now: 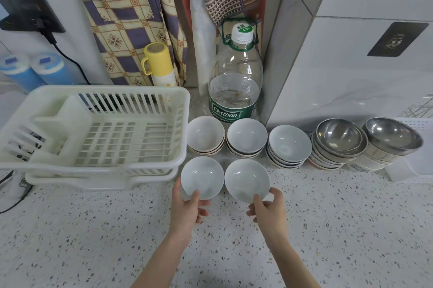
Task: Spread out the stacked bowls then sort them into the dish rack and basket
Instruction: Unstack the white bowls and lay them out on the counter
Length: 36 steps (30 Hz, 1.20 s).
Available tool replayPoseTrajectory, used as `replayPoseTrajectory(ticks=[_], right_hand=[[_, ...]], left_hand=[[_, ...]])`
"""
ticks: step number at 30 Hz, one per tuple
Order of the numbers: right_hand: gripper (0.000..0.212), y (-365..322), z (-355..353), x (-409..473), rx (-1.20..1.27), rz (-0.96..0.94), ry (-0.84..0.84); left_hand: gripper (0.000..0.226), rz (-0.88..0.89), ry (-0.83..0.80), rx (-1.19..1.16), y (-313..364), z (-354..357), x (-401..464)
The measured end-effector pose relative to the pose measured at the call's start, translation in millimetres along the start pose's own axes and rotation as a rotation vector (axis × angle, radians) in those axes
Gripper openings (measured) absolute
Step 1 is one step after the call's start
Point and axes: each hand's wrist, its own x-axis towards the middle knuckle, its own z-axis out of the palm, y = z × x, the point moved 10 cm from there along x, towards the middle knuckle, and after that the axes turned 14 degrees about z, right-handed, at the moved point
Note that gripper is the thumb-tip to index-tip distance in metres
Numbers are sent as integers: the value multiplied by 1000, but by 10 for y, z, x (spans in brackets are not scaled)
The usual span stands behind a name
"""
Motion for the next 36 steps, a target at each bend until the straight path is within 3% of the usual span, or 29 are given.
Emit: replayPoseTrajectory(ticks=[7,11,15,22,27,36], right_hand=[[34,-459,-373,-46,-246,-187,260],[16,-897,-310,31,-183,-244,219],[32,-1161,-57,220,-252,-199,165],[43,-1159,187,528,-354,-54,163],[45,-1169,189,563,-358,-59,280],[22,-1274,135,484,-371,-92,391]], left_hand=[[60,234,41,283,359,-134,11],[44,365,31,269,719,68,138],[56,251,91,197,744,258,496],[32,-42,203,88,357,322,823],[51,38,213,31,442,354,875],[37,78,211,-3,541,367,883]])
